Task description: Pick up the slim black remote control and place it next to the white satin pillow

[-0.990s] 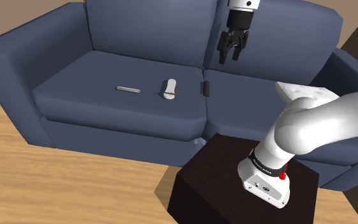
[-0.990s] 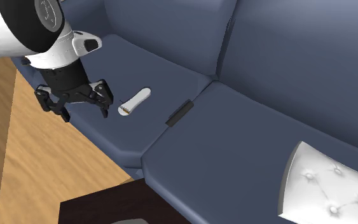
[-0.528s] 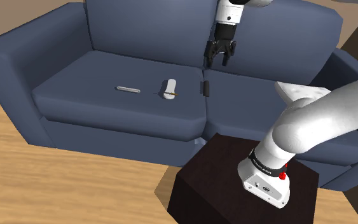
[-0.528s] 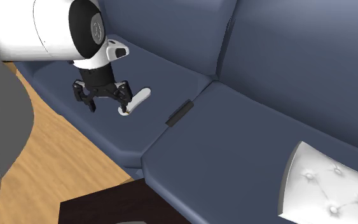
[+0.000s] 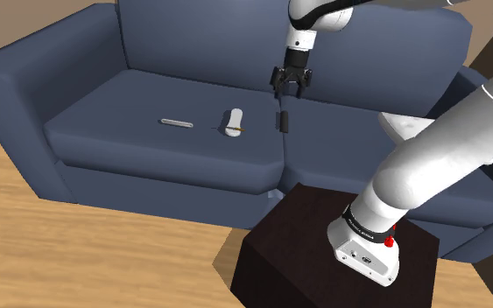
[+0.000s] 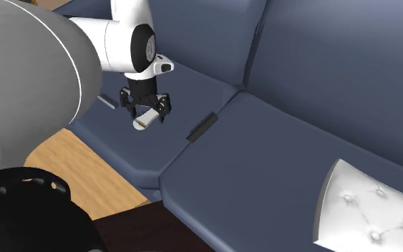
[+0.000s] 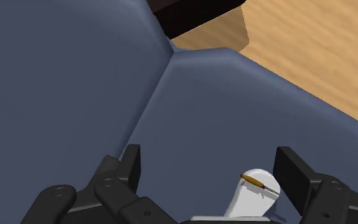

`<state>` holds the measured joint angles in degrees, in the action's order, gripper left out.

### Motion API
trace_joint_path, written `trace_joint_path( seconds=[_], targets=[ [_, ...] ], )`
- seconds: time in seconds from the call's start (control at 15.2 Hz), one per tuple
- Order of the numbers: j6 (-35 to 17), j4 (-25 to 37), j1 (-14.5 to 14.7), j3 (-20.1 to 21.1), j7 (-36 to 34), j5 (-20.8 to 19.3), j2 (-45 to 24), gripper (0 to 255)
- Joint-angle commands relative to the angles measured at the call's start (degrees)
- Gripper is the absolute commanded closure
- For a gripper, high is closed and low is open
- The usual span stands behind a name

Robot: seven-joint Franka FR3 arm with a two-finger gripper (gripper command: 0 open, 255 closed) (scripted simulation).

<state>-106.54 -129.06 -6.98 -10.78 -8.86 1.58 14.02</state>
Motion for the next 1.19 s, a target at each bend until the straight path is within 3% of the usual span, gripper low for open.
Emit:
trace_joint_path(
  seconds=[0.0,0.53,1.12],
  targets=[
    [-1.99,1.38,-0.79,-1.05,-0.55,0.62,-3.64,0],
    [-8.15,9.14,-4.17,-4.85,-1.57,5.11,-19.12,0],
    [-11.42,20.71,-9.79,-7.35,-2.23,12.22,-36.44,0]
  ],
)
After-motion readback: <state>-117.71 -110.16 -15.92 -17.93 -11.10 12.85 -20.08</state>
